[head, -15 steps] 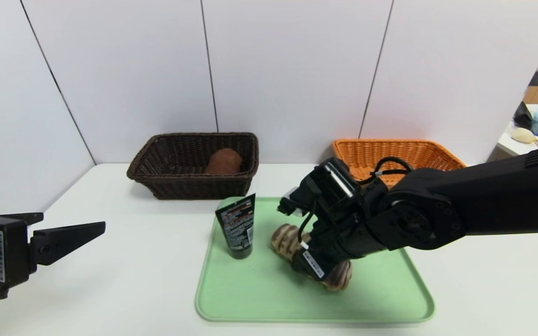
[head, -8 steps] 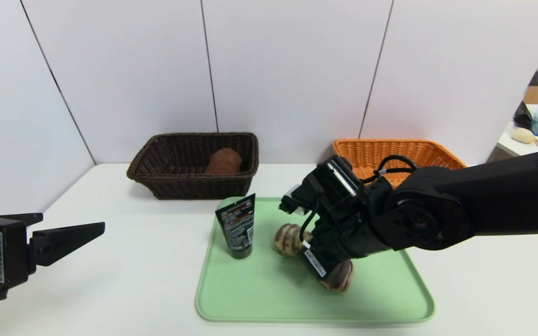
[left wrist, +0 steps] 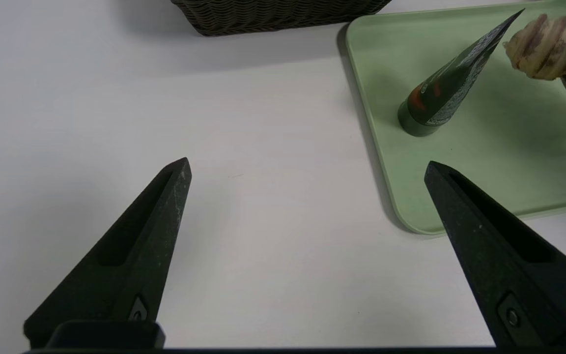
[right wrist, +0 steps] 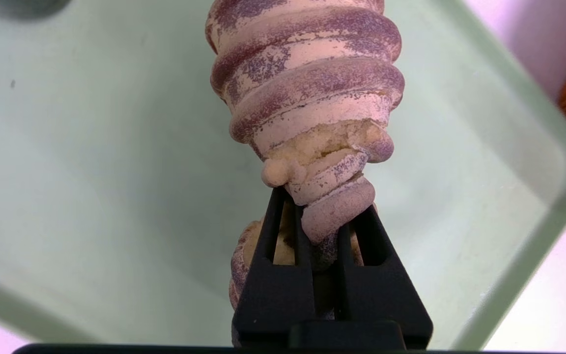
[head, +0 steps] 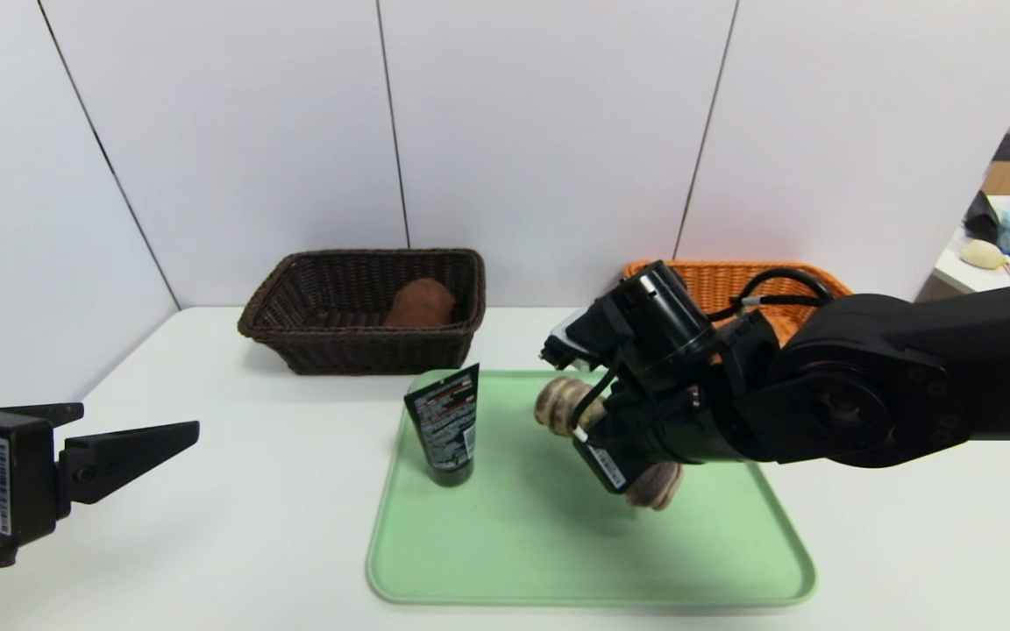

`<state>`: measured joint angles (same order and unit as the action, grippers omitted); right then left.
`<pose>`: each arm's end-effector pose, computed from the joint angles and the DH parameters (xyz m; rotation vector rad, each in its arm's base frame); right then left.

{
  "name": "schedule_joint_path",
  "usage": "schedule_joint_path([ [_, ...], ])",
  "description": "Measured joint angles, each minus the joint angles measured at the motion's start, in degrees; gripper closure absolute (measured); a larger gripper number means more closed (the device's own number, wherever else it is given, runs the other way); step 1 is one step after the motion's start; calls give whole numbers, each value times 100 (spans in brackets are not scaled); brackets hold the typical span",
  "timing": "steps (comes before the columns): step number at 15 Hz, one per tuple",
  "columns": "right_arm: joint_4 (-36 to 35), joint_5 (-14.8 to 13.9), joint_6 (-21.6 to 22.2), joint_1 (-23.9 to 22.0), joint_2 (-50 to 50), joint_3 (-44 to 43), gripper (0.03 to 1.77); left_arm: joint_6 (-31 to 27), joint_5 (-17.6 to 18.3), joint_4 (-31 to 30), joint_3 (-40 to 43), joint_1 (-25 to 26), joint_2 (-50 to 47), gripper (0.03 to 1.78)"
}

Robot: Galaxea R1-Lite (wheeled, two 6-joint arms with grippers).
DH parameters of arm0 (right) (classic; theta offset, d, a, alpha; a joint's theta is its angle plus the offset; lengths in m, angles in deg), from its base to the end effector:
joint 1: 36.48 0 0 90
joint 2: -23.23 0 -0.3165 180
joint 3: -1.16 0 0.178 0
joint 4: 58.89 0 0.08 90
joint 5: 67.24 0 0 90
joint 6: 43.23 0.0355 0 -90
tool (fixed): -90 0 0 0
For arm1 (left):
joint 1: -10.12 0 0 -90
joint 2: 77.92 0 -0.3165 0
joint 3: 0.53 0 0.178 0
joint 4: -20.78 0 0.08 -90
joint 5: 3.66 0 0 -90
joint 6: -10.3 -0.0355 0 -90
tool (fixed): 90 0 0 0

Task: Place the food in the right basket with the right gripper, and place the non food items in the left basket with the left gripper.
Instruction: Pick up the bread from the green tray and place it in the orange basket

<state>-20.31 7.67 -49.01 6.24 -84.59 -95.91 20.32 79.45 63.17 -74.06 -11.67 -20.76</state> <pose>0.2606 0.2281 0.1814 -0.5142 0.7399 0.4916 0.0970 -0.0342 0.2655 -0.0583 0.4617 -0.2160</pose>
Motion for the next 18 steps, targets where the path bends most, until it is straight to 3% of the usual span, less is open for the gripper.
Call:
schedule_joint_path([
  [8, -132, -759, -78, -267, 173, -557, 163, -10, 2, 5, 10, -11, -9, 12],
  [14, -162, -814, -48, -1370, 118, -2100, 163, -24, 0, 0, 43, -17, -2, 12],
  [18, -675, -764, 18, -2072, -121, -2594, 163, -27, 0, 7, 74, -17, 6, 12],
])
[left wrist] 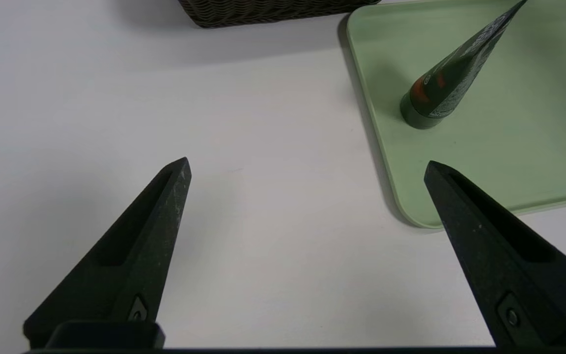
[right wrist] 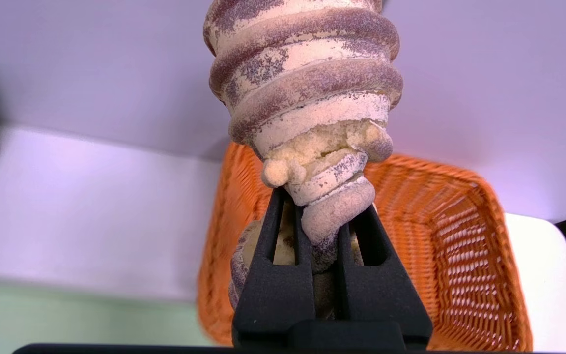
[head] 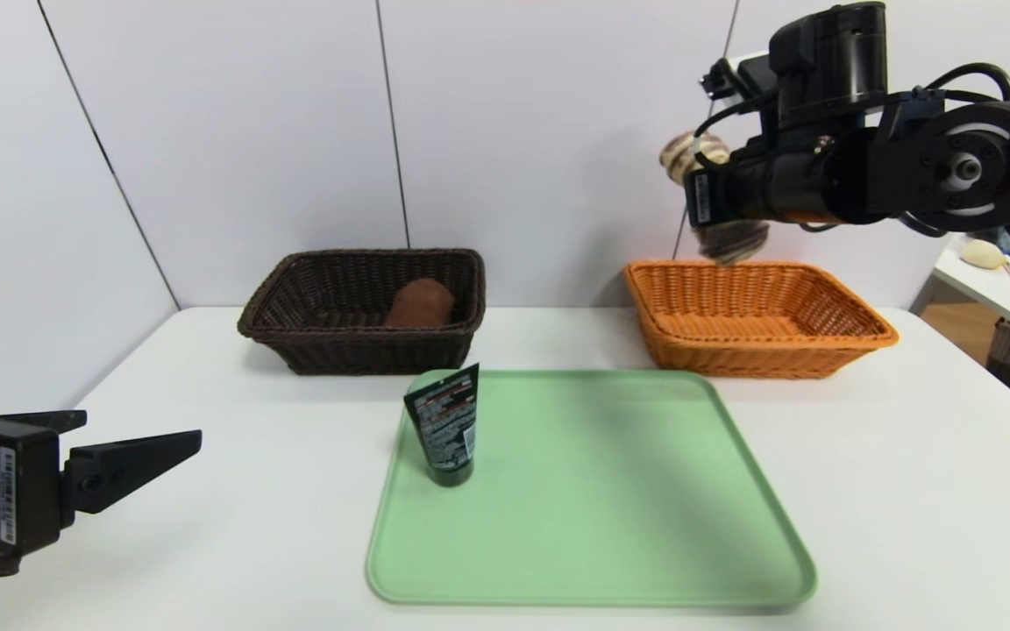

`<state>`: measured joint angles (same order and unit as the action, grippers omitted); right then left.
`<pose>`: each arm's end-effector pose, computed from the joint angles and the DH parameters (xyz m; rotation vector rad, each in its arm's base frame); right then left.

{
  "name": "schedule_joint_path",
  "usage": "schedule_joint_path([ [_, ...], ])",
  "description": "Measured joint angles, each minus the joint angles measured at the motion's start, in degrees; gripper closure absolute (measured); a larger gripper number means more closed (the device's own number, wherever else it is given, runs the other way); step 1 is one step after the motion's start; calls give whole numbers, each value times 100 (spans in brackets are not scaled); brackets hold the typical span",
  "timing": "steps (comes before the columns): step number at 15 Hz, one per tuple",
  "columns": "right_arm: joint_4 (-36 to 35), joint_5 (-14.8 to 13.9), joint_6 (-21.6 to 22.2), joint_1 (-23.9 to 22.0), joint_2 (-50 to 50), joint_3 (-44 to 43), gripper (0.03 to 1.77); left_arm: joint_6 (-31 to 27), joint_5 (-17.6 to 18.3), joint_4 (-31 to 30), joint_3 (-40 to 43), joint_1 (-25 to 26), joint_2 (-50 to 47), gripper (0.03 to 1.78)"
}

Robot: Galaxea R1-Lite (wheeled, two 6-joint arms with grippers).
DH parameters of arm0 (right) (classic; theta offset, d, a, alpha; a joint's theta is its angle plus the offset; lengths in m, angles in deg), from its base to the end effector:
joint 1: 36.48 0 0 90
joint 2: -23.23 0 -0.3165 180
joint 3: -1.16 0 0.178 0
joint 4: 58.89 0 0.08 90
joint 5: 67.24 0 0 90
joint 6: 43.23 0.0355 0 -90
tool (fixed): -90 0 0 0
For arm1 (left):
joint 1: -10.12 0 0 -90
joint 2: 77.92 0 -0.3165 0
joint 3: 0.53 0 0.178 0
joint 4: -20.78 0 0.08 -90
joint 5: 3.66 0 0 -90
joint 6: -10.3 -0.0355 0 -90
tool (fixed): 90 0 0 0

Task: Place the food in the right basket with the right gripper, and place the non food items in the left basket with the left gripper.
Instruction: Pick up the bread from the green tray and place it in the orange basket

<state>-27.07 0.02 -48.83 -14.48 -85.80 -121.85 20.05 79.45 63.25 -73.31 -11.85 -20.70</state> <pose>0.3605 0.1308 0.3077 -0.2156 0.2886 0.0013 0.0970 -0.0345 0.2617 -0.0489 0.4762 -0.2185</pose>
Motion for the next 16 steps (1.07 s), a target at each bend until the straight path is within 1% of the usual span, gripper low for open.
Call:
schedule_joint_path([
  [3, -149, 173, 411, -356, -218, -69, 163, 0, 0, 0, 21, 0, 5, 12],
  [6, -165, 193, 675, -599, -444, -77, 163, -6, 2, 2, 32, 0, 11, 12],
  [9, -171, 188, 866, -670, -577, -56, 163, -9, 0, -5, 35, 0, 13, 12],
  [11, -162, 184, 862, -689, -618, -2, 163, -6, 0, -9, 51, 1, 13, 12],
  [12, -165, 163, 840, -690, -634, 30, 155, -5, 0, -9, 52, 6, 16, 12],
  [13, -165, 171, 848, -686, -646, 60, 136, 0, 0, -7, 57, 4, 18, 12],
  [16, -168, 152, 853, -681, -657, 79, 97, 2, 0, -9, 60, 6, 18, 12],
])
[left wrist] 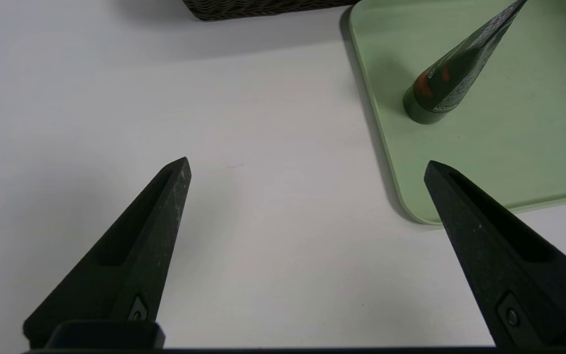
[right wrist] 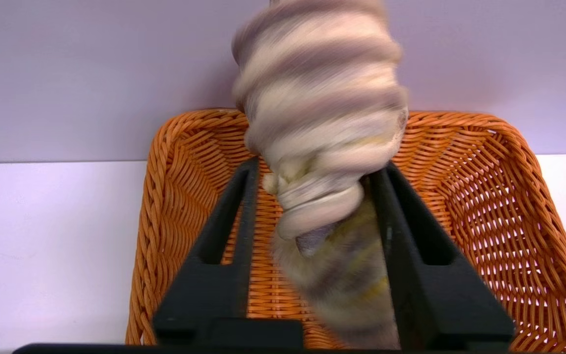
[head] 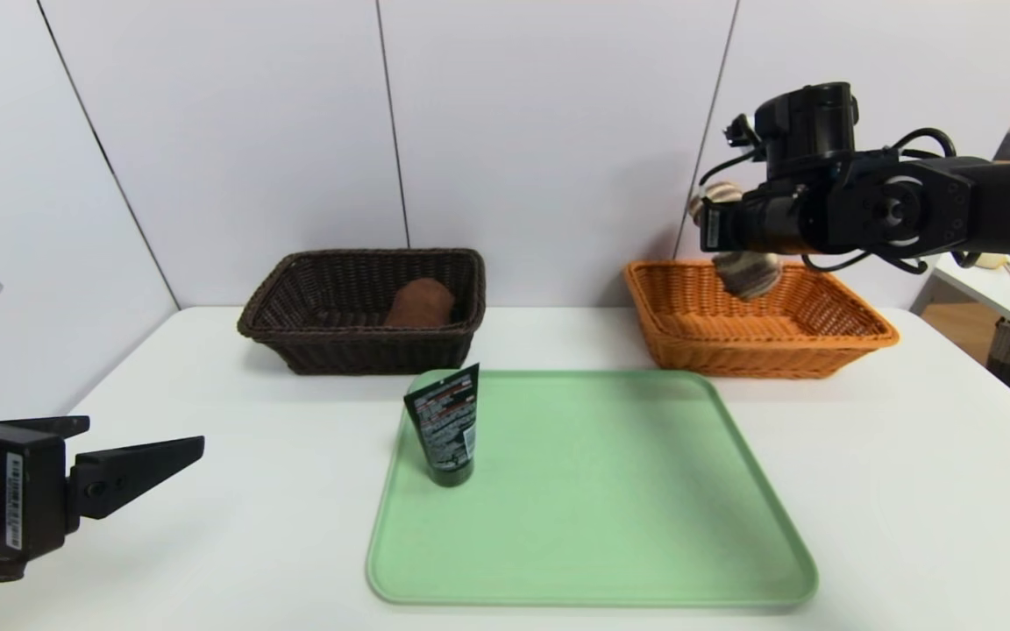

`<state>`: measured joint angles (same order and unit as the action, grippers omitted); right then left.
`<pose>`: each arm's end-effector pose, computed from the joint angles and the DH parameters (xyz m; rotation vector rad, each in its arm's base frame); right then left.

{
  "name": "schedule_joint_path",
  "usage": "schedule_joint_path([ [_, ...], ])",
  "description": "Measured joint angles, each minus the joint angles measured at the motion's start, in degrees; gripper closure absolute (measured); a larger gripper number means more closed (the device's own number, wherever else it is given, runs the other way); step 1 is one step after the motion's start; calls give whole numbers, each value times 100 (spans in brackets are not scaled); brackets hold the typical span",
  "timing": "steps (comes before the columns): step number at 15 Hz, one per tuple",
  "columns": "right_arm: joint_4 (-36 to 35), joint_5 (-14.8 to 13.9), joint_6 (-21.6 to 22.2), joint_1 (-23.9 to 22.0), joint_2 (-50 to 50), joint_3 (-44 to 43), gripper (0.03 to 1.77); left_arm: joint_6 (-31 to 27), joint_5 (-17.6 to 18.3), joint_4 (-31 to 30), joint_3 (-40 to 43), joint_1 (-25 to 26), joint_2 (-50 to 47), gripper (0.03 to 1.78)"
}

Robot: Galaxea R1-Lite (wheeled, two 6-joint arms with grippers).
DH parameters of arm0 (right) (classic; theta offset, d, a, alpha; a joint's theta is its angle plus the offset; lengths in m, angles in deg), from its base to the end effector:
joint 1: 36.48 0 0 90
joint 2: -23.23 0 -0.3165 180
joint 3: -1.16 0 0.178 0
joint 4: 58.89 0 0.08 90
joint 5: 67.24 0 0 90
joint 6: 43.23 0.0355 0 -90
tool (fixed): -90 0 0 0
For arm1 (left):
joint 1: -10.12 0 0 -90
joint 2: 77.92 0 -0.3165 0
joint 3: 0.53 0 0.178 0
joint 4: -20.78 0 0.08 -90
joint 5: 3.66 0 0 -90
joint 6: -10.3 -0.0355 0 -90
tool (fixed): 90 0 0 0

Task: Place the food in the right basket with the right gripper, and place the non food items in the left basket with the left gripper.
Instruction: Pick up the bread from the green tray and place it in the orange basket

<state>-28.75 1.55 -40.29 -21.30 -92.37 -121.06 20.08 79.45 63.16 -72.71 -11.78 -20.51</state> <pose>0.4061 0.0969 0.2608 -0.0776 0.3872 -0.1137 0.0979 -0.0348 0.2586 -0.0465 0.4880 -0.2159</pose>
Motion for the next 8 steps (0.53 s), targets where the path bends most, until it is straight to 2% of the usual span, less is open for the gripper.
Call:
schedule_joint_path([
  [4, 0, -28, -11, -11, -2, 4, 61, 2, 0, -10, -9, 5, 0, 12],
  [8, 6, -32, -35, -27, 13, 39, 40, 0, 0, 0, -18, 0, 0, 12],
])
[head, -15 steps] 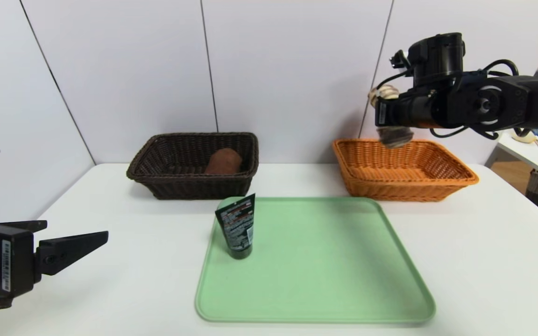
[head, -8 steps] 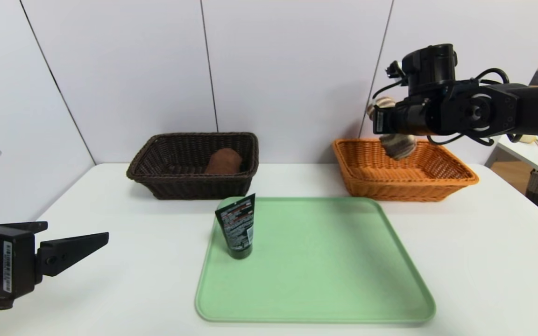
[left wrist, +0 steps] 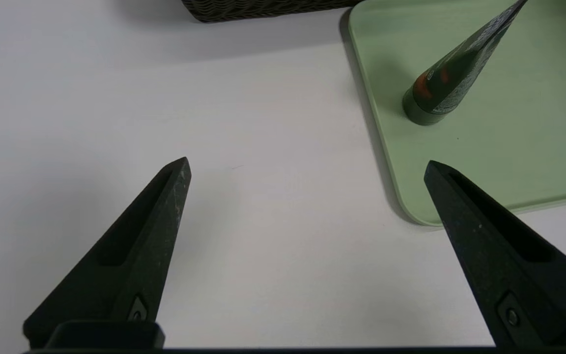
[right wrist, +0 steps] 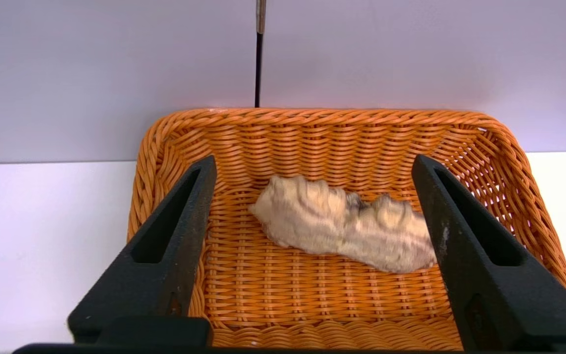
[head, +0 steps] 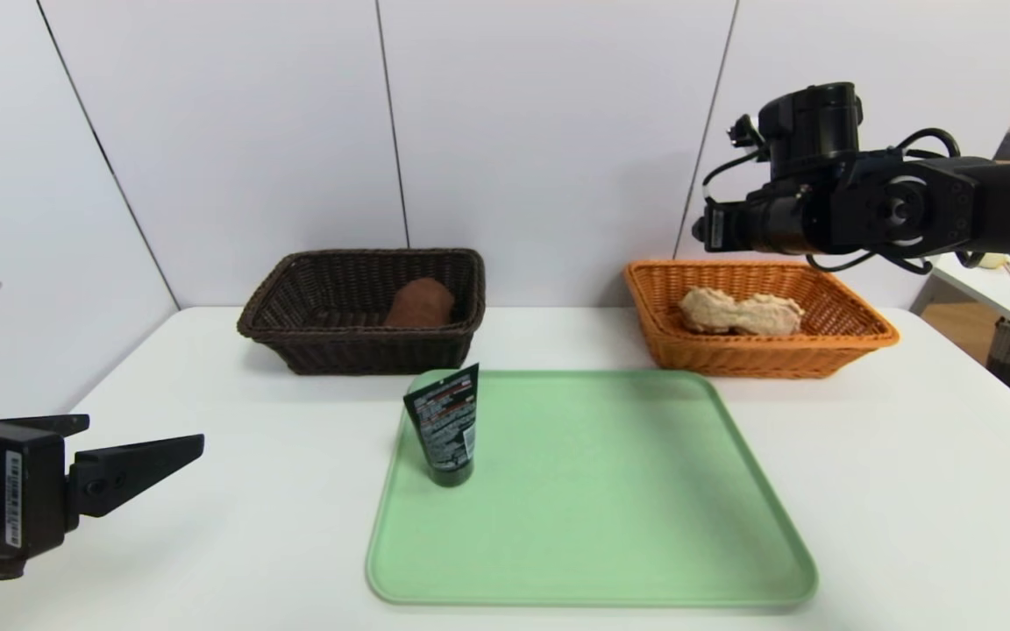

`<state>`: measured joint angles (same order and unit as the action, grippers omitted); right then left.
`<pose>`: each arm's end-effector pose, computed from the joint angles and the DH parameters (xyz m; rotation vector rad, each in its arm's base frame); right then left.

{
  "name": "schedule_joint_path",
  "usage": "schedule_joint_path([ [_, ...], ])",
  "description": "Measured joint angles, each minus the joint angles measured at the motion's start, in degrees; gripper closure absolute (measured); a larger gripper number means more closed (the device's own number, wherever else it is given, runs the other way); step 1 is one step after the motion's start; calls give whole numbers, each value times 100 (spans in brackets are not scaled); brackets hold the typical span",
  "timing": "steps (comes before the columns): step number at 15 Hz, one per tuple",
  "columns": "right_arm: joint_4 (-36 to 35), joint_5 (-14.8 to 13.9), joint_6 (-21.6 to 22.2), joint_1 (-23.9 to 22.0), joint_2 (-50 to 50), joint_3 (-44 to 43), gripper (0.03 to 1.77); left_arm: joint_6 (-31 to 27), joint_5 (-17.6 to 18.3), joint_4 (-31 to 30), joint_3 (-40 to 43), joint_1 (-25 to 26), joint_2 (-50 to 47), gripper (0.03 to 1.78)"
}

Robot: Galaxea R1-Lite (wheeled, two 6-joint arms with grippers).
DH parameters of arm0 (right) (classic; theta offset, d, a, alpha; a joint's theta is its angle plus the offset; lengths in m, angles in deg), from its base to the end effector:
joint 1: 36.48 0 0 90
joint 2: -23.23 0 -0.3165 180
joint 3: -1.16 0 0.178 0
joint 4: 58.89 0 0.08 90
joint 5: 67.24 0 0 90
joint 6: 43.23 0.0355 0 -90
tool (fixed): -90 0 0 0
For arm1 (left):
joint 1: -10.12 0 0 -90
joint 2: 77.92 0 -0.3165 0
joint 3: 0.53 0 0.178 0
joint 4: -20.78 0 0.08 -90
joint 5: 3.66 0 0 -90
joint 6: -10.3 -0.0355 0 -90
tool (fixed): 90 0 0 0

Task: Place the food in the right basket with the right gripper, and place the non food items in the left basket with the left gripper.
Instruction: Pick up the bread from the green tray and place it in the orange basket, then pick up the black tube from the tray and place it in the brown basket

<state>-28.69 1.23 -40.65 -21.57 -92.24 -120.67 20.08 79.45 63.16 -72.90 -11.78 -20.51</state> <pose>0.4057 0.0945 0.2598 -0.0858 0.3926 -0.1227 0.0979 -0.0348 0.2595 -0.0474 0.4848 -0.2163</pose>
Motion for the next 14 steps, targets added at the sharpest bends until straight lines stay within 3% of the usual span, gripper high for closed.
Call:
schedule_joint_path([
  [8, -46, -88, -116, 20, 216, 341, 20, -16, 0, 1, -1, -6, 0, 12],
  [14, -33, -283, -644, 52, 764, 923, 14, -20, -2, -16, -172, -215, 106, 12],
])
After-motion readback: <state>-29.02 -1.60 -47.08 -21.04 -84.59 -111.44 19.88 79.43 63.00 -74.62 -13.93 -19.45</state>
